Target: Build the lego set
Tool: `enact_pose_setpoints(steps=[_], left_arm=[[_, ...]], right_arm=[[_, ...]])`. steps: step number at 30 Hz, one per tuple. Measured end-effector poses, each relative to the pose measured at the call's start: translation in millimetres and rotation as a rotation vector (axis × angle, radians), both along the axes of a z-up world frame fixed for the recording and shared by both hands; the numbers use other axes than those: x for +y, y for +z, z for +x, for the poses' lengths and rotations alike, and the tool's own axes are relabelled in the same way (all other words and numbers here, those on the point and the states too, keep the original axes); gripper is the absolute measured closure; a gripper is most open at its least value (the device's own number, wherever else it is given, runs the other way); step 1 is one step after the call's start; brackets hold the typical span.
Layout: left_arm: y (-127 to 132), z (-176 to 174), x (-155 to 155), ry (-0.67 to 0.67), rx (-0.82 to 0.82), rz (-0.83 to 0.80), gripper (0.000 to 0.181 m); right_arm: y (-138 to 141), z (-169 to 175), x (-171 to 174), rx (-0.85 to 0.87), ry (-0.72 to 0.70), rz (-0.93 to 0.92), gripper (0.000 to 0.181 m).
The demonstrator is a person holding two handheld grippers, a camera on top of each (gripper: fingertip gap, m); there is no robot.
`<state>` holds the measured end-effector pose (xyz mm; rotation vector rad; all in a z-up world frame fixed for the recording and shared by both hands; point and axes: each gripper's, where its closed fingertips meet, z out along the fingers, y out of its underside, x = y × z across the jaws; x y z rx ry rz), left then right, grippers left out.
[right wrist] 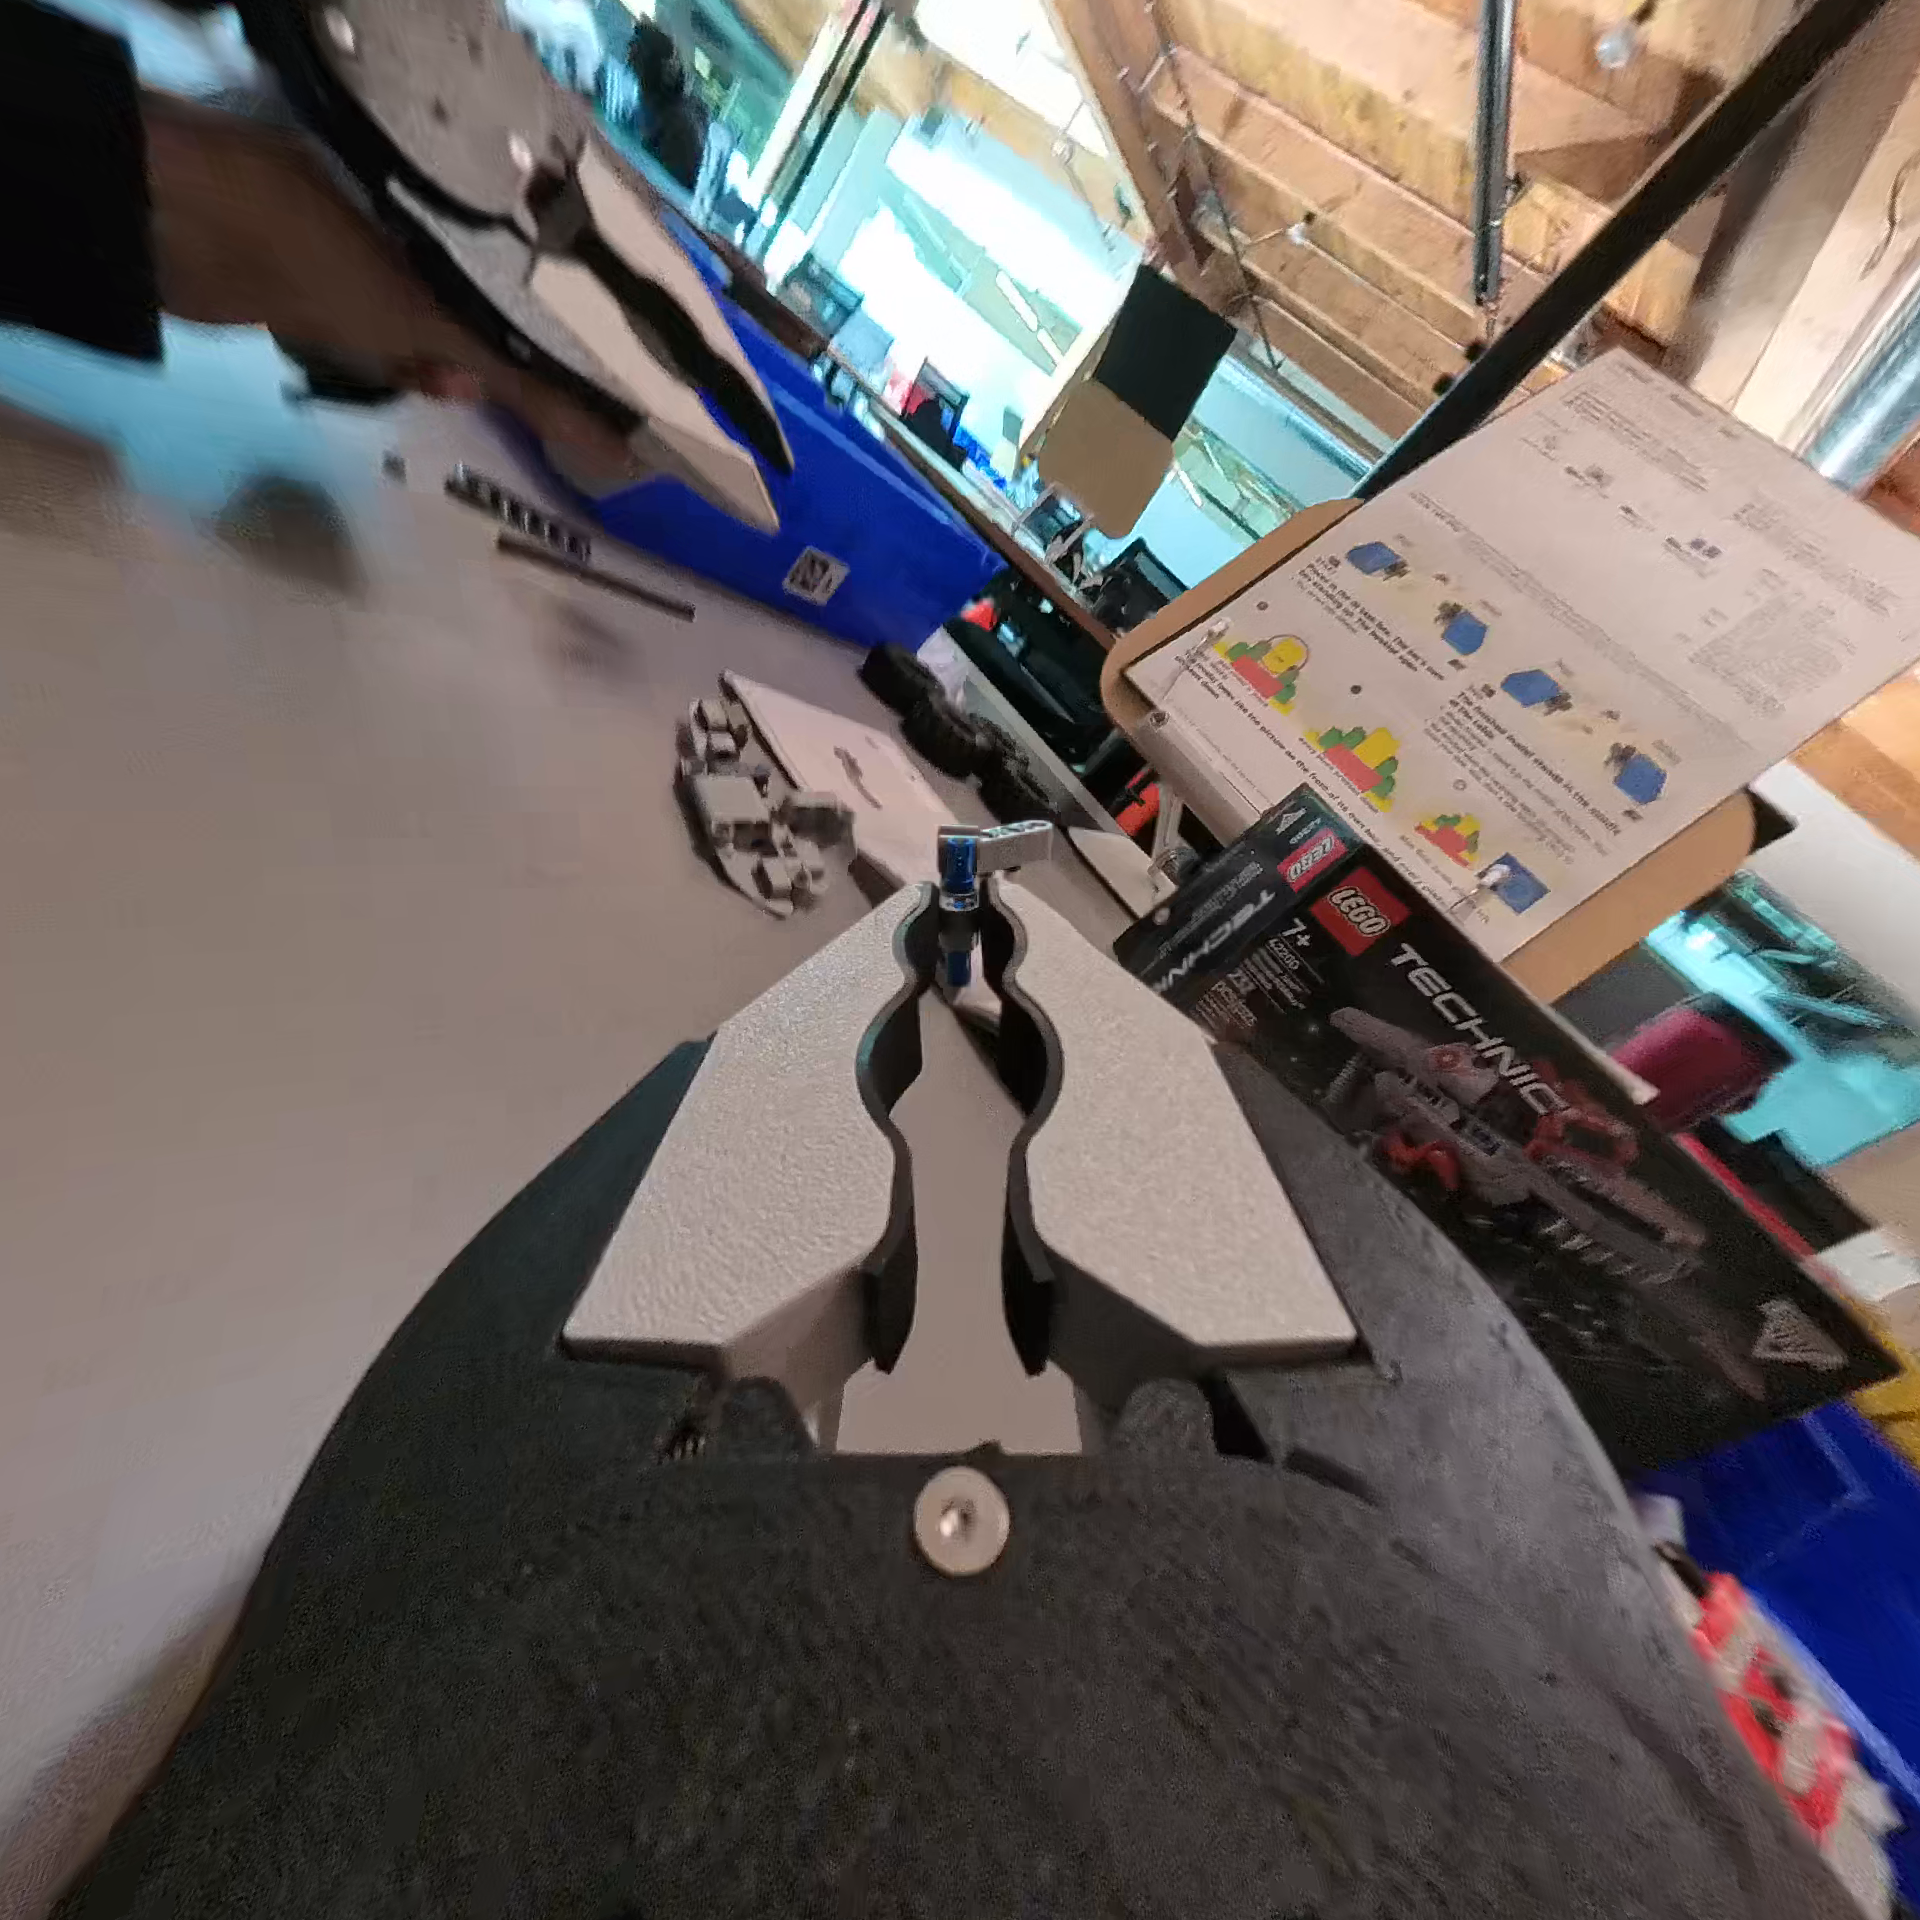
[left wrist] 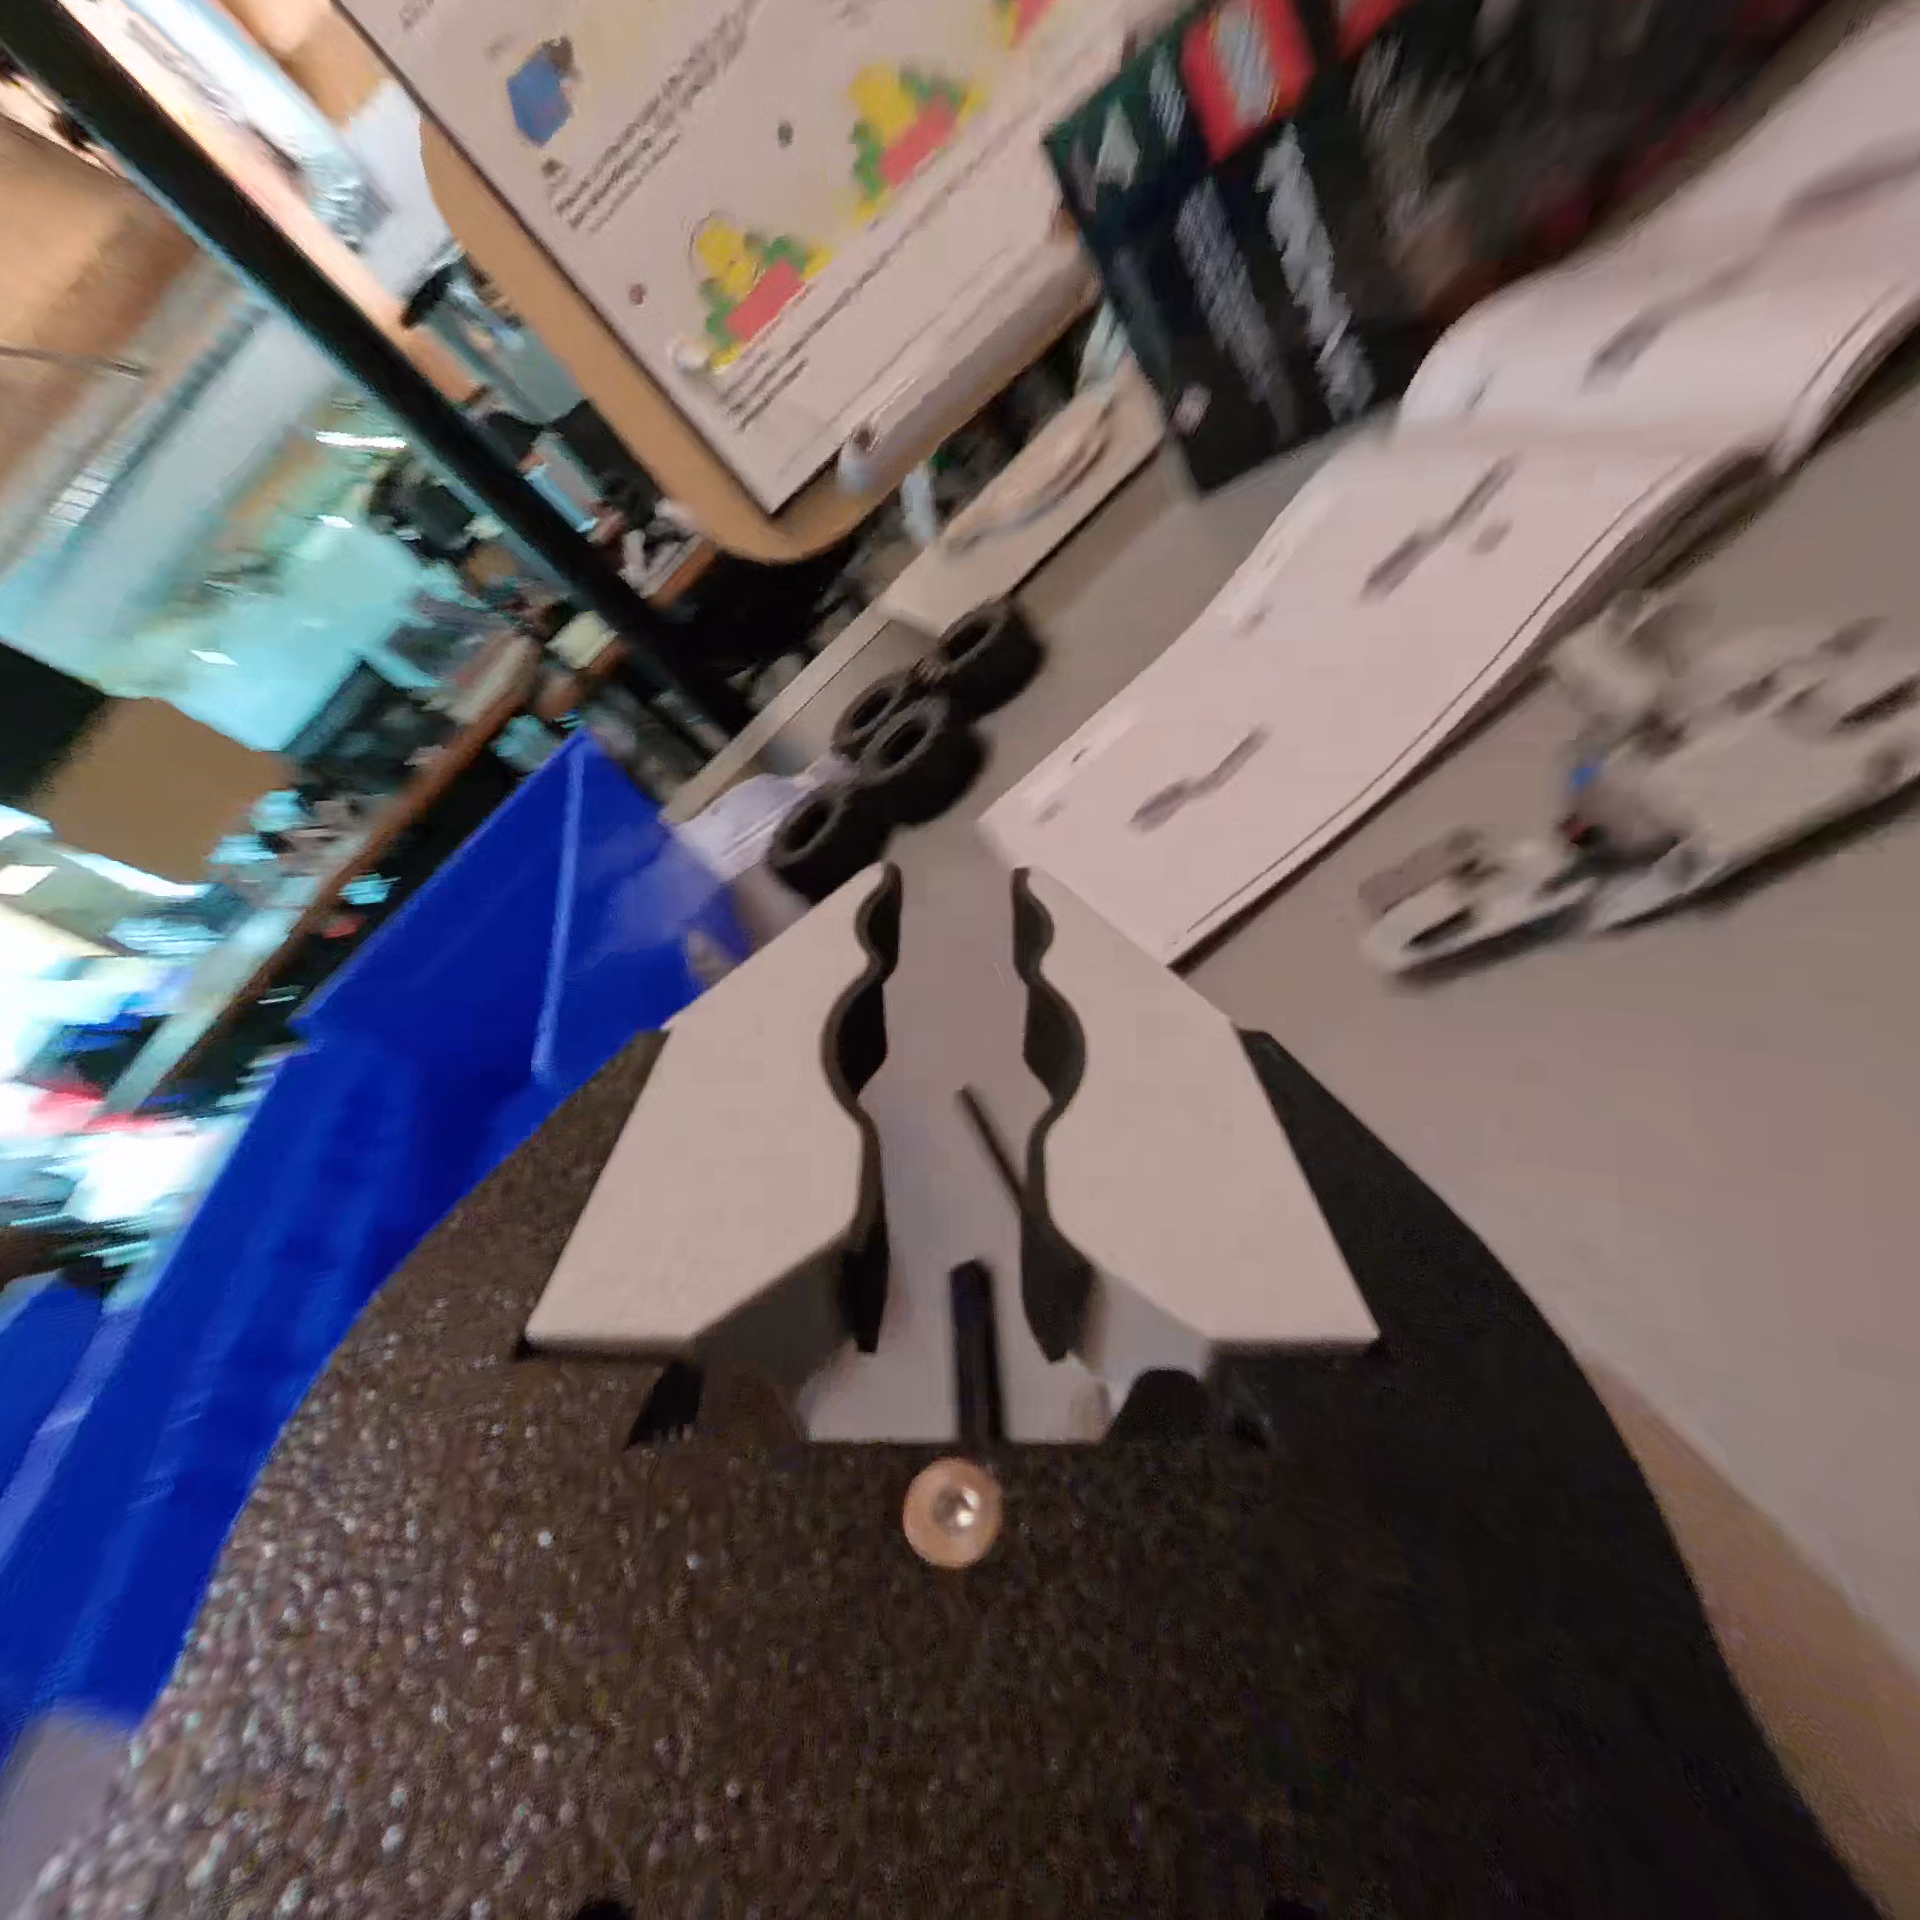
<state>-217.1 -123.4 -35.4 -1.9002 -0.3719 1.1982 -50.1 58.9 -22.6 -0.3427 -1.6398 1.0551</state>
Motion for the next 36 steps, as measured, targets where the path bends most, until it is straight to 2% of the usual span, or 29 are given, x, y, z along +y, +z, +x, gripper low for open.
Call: enact_pose_setpoints(steps=[2, 5, 6, 9, 18, 27, 30, 36], left_arm=[[-17, -8, -11, 0.091, -0.021, -0.137, 0.172], [-67, -6, -11, 0.107, -0.279, -0.239, 0.179], [-72, -9, -14, 0.142, -0.298, -0.266, 0.181], [-71, -11, -19, 0.178, -0.249, -0.299, 0.181], [-71, -11, -19, 0.196, -0.18, -0.365, 0.181], [-70, -10, -19, 0.196, -0.169, -0.375, 0.181], [-70, -10, -19, 0.195, -0.165, -0.382, 0.181], [-67, -9, -21, 0.197, -0.162, -0.391, 0.181]], right_arm=[[-12, 2, -2, -0.001, -0.011, 0.111, 0.176], [-23, -3, -1, -0.018, -0.065, 0.196, 0.176], [-29, -5, 0, -0.045, -0.08, 0.228, 0.175], [-39, -9, 5, -0.071, -0.14, 0.311, 0.175], [-53, -8, -2, -0.071, -0.138, 0.449, 0.175], [-55, -7, -5, -0.07, -0.117, 0.455, 0.175], [-46, -5, -6, -0.037, -0.114, 0.425, 0.175], [4, 19, -18, 0.156, -0.015, 0.204, 0.176]])
